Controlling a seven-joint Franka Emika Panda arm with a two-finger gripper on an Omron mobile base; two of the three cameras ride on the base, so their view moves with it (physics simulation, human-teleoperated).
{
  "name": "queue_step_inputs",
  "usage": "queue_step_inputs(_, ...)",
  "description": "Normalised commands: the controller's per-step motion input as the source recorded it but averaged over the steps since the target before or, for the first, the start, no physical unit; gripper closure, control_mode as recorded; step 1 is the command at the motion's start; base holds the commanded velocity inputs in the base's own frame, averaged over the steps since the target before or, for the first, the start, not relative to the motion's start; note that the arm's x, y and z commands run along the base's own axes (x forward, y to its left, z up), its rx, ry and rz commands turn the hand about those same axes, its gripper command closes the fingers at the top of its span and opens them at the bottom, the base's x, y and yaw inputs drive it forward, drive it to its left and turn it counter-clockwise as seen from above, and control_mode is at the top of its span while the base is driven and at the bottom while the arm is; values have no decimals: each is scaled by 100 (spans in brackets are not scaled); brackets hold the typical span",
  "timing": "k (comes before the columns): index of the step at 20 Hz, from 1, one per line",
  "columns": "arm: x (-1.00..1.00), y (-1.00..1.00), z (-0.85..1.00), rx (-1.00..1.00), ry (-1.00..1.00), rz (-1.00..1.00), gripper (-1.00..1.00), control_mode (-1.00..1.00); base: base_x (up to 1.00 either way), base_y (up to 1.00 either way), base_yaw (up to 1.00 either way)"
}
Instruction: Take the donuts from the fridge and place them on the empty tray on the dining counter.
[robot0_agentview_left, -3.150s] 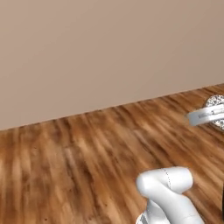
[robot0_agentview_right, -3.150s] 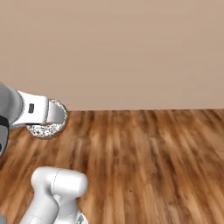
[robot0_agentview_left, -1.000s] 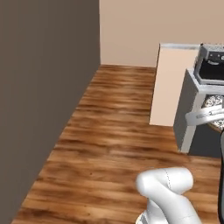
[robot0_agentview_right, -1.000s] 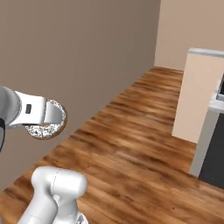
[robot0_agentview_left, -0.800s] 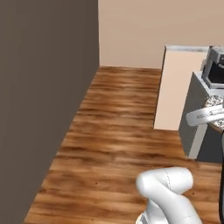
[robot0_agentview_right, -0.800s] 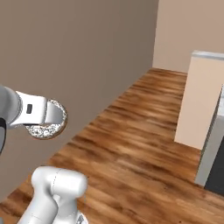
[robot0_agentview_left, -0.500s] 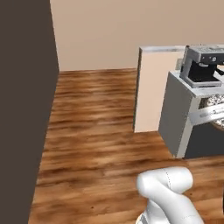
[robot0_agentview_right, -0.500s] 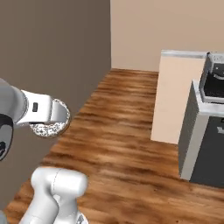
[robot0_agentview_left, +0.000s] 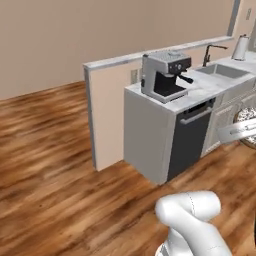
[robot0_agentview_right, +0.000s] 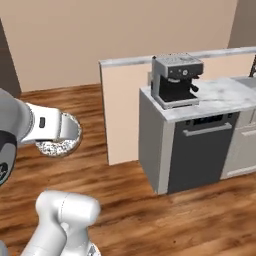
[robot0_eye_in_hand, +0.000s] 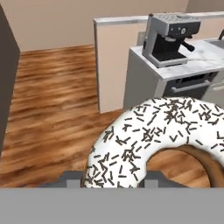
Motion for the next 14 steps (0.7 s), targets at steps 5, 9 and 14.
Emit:
queue_step_inputs(5,0,0,0,0,0,0,100,100,100,100,-45)
queue_step_inputs(9,0,0,0,0,0,0,100,100,100,100,-16)
queue_step_inputs(14,0,0,0,0,0,0,100,100,81,100,-1)
